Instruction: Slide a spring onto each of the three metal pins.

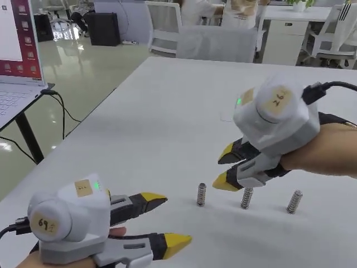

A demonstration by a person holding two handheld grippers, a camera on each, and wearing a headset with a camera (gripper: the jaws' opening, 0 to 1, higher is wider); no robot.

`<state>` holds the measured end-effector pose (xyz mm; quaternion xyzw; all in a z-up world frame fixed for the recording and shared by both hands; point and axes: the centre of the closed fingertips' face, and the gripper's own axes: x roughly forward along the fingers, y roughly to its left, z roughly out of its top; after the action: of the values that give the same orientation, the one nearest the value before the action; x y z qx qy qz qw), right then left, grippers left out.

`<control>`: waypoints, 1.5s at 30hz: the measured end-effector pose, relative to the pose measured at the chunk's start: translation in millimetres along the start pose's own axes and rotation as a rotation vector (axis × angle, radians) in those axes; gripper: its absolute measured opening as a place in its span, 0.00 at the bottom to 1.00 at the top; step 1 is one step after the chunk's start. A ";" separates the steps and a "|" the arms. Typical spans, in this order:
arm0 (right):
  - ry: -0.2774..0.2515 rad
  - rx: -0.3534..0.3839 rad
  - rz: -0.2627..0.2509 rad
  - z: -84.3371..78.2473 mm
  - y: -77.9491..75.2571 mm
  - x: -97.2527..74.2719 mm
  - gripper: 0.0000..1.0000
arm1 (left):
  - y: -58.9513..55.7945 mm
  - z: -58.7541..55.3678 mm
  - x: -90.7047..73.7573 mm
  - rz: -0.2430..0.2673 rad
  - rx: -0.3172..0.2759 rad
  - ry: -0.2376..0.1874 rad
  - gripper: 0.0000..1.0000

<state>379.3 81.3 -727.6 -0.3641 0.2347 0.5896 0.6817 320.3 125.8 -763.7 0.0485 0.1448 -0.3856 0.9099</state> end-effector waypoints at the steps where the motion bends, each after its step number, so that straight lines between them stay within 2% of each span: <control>1: -0.006 0.001 -0.003 -0.7 1.2 -3.6 0.26 | 0.4 0.5 -0.2 0.001 0.000 -0.002 0.43; 10: -0.076 0.047 -0.082 -10.7 1.0 -39.1 0.28 | 2.6 3.2 -0.1 0.008 0.007 -0.006 0.44; 17: -0.126 0.104 -0.149 -27.5 -5.7 -61.8 0.30 | 5.0 5.9 -0.9 0.016 0.005 -0.012 0.46; 21: -0.169 0.167 -0.174 -39.0 -10.4 -70.1 0.33 | 7.1 6.2 -1.2 0.023 0.001 -0.015 0.47; 26: -0.187 0.236 -0.214 -60.7 -16.5 -75.5 0.36 | 9.0 6.4 -0.5 0.025 0.002 -0.013 0.48; 27: -0.191 0.266 -0.229 -69.3 -17.8 -77.8 0.37 | 9.3 6.4 -0.4 0.025 0.001 -0.013 0.48; 31: -0.200 0.302 -0.251 -86.3 -19.7 -80.8 0.40 | 10.8 5.7 0.1 0.027 0.000 -0.010 0.49; 35: -0.194 0.339 -0.267 -106.1 -18.9 -81.2 0.43 | 11.7 5.9 1.0 0.026 -0.001 -0.007 0.50; 38: -0.212 0.386 -0.280 -118.3 -19.0 -81.0 0.44 | 12.4 5.7 1.2 0.028 0.000 -0.006 0.51; 45: -0.235 0.424 -0.294 -142.7 -10.8 -74.0 0.51 | 13.8 3.9 0.4 0.036 -0.009 -0.001 0.53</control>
<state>391.1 -76.3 -758.9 -0.1729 0.2168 0.4602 0.8434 331.3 134.5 -760.4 0.0468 0.1452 -0.3686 0.9170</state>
